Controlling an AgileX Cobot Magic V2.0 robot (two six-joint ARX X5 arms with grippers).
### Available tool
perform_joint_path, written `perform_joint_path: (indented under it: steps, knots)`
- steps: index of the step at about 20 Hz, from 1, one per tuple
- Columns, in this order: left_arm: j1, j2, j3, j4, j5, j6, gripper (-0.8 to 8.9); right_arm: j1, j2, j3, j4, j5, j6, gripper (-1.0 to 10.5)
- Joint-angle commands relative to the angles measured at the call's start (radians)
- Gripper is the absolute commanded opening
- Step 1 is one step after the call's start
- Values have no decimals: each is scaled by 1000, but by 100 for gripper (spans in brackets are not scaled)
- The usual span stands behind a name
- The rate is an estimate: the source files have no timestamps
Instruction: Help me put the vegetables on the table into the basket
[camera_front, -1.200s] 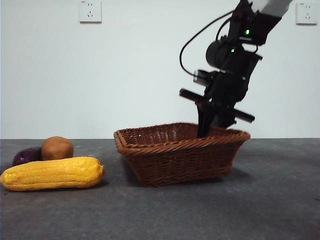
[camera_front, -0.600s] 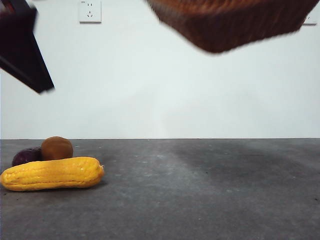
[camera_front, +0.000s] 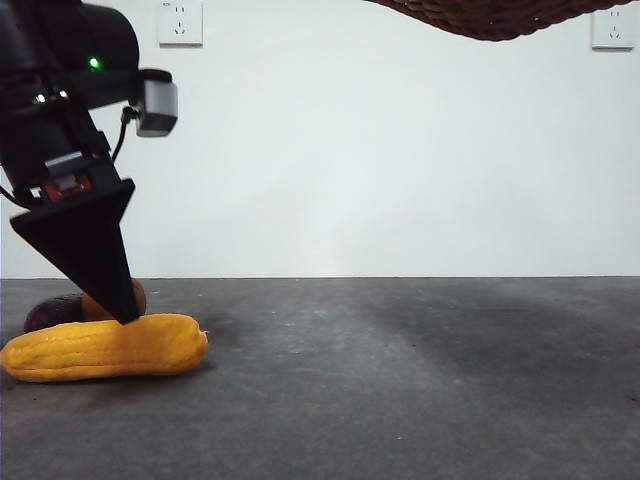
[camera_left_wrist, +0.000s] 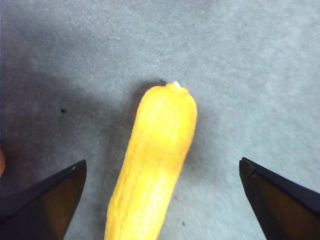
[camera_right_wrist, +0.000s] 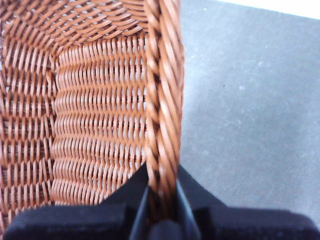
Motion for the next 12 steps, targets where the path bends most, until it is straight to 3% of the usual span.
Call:
perform_joint_path:
  steps: [1,4,7,8,12]
  knots:
    - [-6,37,0,27,-2,12,772,1,-8,-1,11,-20,5,-8]
    - [-6,80,0,47,-7,12,771,1,-8,-1,2,-34,5,-8]
    - [-8,99,0,53,-26,11,651,1,-8,-1,-2,-34,0,-8]
    - [-8,99,0,58,-26,10,600,1,-8,-1,-3,-34,-2,-8]
    - [-8,99,0,68,-26,-13,240,1,-8,-1,-9,-34,-8,-8]
